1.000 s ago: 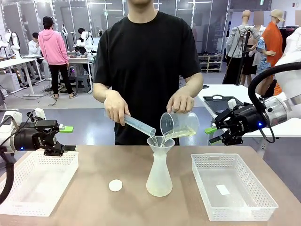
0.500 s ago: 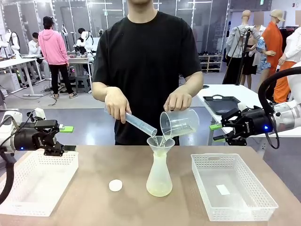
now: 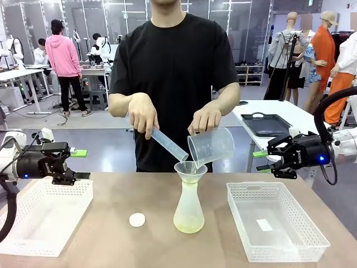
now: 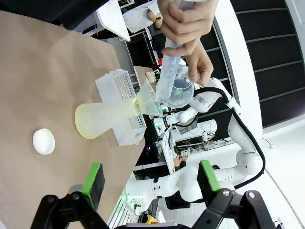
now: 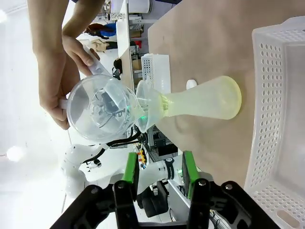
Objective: Prepare the solutions needed for the experiment.
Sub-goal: Once the solution is in the Big flask , pick up the Plastic Funnel and place it back into the right Organizing basket.
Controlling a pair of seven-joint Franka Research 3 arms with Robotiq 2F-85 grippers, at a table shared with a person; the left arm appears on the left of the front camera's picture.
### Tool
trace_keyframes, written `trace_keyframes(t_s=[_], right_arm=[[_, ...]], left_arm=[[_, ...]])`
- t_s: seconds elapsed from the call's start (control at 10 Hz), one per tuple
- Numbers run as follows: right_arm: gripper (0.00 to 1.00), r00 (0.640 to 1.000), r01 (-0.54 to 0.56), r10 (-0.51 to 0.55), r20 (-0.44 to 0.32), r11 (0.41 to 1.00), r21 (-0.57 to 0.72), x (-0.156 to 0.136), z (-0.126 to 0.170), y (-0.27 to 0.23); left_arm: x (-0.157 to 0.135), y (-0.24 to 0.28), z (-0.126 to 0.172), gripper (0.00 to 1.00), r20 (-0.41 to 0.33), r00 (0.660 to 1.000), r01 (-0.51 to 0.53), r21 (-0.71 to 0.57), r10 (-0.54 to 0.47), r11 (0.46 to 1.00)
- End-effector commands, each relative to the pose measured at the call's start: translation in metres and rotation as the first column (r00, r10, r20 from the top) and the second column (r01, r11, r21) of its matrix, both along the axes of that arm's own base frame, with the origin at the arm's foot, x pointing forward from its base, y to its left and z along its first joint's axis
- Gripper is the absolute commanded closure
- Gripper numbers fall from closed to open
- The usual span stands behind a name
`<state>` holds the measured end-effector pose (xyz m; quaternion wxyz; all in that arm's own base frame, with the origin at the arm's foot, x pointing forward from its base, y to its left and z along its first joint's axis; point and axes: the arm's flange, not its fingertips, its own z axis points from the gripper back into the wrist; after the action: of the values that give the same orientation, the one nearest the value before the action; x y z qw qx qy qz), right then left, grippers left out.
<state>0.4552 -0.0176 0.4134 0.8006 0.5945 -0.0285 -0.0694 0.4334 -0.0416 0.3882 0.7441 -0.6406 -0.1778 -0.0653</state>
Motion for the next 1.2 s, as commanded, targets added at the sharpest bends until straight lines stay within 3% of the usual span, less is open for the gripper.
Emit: trace_keyframes(t_s=[0.0,0.1,0.2,1.1], right_arm=[[0.52,1.000,0.029,-0.029,0.006,0.999,-0.026,0.0006,-0.0012,0.0053],[0.52,0.999,0.036,-0.036,0.003,0.997,-0.064,0.0026,-0.0025,0.0076],[0.52,1.000,0.003,-0.003,0.001,1.000,-0.008,0.0008,-0.0005,0.0011],[0.52,1.000,0.003,-0.003,0.001,1.000,-0.008,0.0008,-0.0005,0.0011]], left_arm=[[0.0010,-0.0019,0.0024,0.00,0.008,1.000,-0.011,-0.035,0.012,0.999],[0.0010,-0.0019,0.0024,0.00,0.008,1.000,-0.011,-0.035,0.012,0.999],[0.0010,-0.0019,0.0024,0.00,0.008,1.000,-0.011,-0.035,0.012,0.999],[0.0010,-0.0019,0.0024,0.00,0.008,1.000,-0.011,-0.035,0.012,0.999]])
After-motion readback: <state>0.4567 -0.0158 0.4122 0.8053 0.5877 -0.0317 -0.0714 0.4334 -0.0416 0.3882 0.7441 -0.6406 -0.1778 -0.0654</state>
